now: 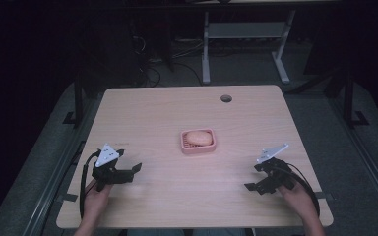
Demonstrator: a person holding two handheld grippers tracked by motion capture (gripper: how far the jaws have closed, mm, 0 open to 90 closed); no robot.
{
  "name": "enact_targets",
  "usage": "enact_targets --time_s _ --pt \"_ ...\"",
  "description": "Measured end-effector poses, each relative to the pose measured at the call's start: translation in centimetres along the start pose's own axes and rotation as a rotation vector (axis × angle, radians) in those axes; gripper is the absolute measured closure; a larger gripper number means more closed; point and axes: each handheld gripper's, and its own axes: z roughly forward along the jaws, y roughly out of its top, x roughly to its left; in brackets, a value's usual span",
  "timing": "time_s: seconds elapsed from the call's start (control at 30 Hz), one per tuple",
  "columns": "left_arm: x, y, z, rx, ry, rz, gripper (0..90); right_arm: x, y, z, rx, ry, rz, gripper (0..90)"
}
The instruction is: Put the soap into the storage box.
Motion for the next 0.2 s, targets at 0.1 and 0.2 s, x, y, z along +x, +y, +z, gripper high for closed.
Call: enact_targets --time_s 0.1,0.2 --pt "0.0 0.1 0.0 -0.005 -0.002 -0.001 14.3 0.8 -0.6 -0.2 -0.001 -0.01 0.002 15.2" --pt "0.0 0.1 0.0 -0.005 -0.003 0.001 14.3 1.5 -1.1 -0.6 -0.033 -0.018 0.011 14.6"
